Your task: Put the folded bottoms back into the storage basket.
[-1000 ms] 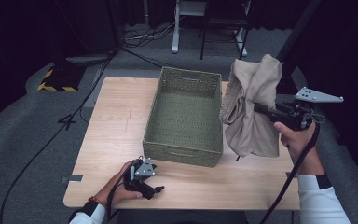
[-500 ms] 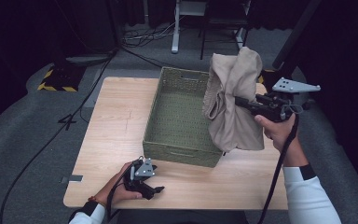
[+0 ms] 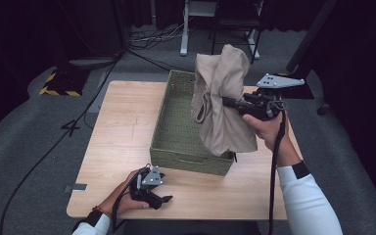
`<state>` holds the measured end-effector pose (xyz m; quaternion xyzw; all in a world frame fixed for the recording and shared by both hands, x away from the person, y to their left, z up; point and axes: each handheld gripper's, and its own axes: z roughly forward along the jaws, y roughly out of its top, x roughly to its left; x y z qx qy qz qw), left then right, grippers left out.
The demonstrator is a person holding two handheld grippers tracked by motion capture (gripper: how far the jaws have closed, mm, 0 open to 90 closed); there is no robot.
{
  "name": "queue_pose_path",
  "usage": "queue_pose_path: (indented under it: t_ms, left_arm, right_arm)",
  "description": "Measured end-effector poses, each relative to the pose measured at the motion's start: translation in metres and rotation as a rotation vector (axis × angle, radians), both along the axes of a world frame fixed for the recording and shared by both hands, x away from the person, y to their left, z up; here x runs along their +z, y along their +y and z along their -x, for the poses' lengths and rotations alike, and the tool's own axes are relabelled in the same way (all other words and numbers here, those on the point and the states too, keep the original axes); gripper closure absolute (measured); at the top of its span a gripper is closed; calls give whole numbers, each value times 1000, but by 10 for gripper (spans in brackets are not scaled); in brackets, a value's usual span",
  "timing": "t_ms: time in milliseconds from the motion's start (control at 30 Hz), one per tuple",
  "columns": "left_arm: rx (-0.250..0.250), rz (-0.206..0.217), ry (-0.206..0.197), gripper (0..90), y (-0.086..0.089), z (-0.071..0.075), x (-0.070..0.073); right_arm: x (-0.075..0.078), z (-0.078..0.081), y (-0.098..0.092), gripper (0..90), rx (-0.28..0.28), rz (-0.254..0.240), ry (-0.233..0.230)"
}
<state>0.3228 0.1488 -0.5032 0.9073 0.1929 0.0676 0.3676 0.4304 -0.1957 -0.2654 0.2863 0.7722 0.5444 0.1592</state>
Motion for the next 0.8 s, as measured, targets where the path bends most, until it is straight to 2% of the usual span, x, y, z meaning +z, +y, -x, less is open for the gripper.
queue_pose_path:
  t_ms: [300,467,633,800]
  left_arm:
    - [5,3,1,177,0,1,0]
    - [5,3,1,177,0,1,0]
    - [5,3,1,177,0,1,0]
    - [3,2,0,178,1,1,0]
  right_arm:
    - [-11,-12,24,642,8,27,27]
    - [-23,-25,38,642,-3,53,42]
    - [-34,-34,45,642,-12,42,69]
    - [-48,-43,59,641,-12,70,92]
